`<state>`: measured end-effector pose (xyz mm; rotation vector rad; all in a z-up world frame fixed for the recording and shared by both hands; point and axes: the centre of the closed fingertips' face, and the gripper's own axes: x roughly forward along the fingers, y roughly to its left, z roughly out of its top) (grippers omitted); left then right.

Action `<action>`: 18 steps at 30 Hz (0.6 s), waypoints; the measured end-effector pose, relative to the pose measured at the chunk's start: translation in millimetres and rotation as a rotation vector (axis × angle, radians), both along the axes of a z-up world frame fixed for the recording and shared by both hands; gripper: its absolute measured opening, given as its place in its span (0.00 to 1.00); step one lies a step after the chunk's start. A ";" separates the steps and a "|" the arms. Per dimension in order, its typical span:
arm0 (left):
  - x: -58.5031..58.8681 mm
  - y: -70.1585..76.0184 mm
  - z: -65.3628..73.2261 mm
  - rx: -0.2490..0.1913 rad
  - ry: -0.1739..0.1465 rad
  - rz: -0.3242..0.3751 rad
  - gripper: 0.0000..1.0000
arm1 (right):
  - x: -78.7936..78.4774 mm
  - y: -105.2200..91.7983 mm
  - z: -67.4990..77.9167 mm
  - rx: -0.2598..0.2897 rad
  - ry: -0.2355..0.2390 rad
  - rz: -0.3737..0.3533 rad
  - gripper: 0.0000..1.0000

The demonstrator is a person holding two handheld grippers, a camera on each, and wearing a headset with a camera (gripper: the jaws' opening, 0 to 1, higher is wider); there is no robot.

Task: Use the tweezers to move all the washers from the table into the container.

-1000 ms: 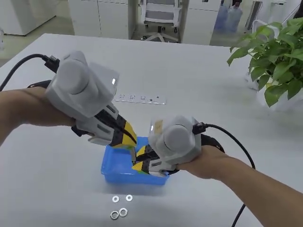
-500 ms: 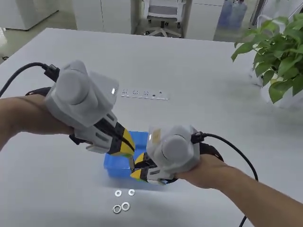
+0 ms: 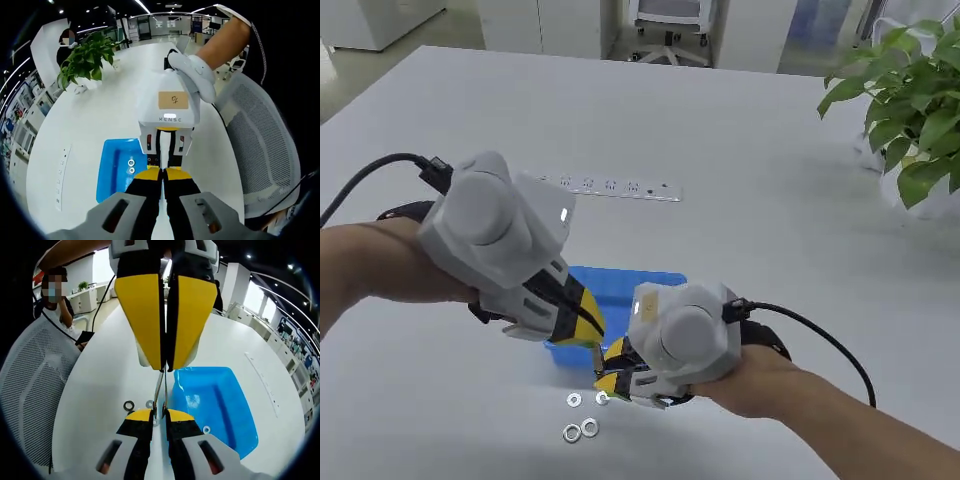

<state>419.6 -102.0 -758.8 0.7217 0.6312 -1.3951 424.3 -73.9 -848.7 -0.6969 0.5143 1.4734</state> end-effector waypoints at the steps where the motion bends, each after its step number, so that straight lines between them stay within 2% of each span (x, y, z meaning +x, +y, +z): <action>1: -0.3 0.3 -0.8 0.000 0.001 0.000 0.05 | -0.3 0.3 -0.8 0.001 -0.001 0.000 0.12; 18: -5.1 -0.1 -12.8 0.012 0.024 -0.008 0.05 | -7.6 -0.5 -13.3 0.005 0.019 -0.008 0.12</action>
